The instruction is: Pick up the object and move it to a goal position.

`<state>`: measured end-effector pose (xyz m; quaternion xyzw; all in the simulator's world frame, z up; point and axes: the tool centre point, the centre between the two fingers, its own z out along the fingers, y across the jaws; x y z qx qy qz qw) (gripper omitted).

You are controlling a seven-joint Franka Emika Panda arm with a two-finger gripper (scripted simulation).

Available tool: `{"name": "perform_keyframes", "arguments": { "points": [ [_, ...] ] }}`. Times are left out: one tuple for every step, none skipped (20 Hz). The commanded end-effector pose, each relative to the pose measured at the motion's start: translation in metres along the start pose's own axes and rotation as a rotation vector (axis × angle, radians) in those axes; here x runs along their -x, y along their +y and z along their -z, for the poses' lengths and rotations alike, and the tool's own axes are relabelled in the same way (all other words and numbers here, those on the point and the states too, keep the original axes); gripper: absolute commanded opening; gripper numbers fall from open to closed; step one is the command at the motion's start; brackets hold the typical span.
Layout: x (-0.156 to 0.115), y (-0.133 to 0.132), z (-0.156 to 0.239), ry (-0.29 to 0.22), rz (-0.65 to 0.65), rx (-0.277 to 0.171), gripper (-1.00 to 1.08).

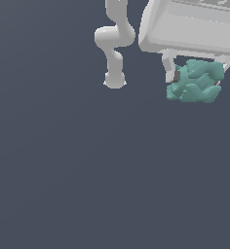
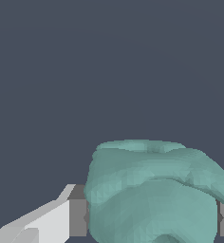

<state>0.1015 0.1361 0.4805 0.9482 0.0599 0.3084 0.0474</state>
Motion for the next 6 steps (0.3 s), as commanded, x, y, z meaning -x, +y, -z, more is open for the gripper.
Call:
{"name": "perform_keyframes", "arguments": {
  "points": [
    [-0.007, -0.0023, 0.0125, 0.019, -0.003, 0.008, -1.0],
    [-0.0085, -0.0029, 0.0154, 0.023, -0.003, 0.009, -1.0],
    [-0.0095, -0.0035, 0.0172, 0.025, -0.003, 0.01, -1.0],
    [-0.01, -0.0039, 0.0179, 0.026, -0.003, 0.011, -1.0],
    [-0.0099, -0.0042, 0.0176, 0.026, -0.002, 0.011, -1.0],
    [-0.0097, -0.0041, 0.0173, 0.025, -0.001, 0.011, -1.0]
  ]
}}
